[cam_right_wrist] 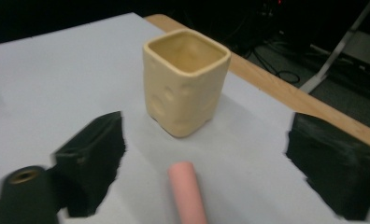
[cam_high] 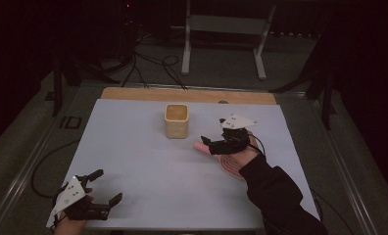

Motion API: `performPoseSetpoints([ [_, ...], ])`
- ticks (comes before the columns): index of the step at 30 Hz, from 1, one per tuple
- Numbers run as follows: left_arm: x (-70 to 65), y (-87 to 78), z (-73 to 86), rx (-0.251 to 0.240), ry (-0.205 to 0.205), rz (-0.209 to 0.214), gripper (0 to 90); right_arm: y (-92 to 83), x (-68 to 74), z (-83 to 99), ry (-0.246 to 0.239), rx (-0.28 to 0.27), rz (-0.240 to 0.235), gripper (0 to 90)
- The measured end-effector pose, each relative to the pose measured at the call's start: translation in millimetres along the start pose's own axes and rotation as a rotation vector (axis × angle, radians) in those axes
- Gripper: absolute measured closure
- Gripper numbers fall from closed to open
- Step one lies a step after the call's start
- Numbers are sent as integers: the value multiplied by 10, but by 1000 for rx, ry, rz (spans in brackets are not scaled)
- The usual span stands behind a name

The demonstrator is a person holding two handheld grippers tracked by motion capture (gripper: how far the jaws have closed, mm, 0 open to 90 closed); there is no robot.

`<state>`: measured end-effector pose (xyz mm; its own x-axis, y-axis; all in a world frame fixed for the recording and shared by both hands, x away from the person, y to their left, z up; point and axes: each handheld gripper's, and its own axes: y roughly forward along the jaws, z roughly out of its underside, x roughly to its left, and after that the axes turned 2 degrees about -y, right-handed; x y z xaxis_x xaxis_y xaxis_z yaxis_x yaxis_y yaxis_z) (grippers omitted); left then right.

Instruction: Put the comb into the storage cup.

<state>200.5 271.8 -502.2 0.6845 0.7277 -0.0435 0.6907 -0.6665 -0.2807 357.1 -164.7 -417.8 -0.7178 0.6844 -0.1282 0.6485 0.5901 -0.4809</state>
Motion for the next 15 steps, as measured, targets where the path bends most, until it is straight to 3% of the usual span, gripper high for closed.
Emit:
performPoseSetpoints([
  [5, -1, -1, 0, 0, 0, 0, 0, 99, -25, 31, 7, 26, 2, 179],
  [7, -3, -3, 0, 0, 1, 0, 0, 137, -40, 46, 11, 39, 5, 248],
  [10, -1, -4, -2, -2, 3, 5, 0, 183, -62, 59, 18, 58, -2, 281],
  [11, -3, -5, -1, -2, 3, 6, 0, 231, -82, 74, 26, 76, 9, 360],
  [15, -3, -4, -2, -3, 6, 5, 0, 326, -131, 109, 48, 115, 21, 474],
])
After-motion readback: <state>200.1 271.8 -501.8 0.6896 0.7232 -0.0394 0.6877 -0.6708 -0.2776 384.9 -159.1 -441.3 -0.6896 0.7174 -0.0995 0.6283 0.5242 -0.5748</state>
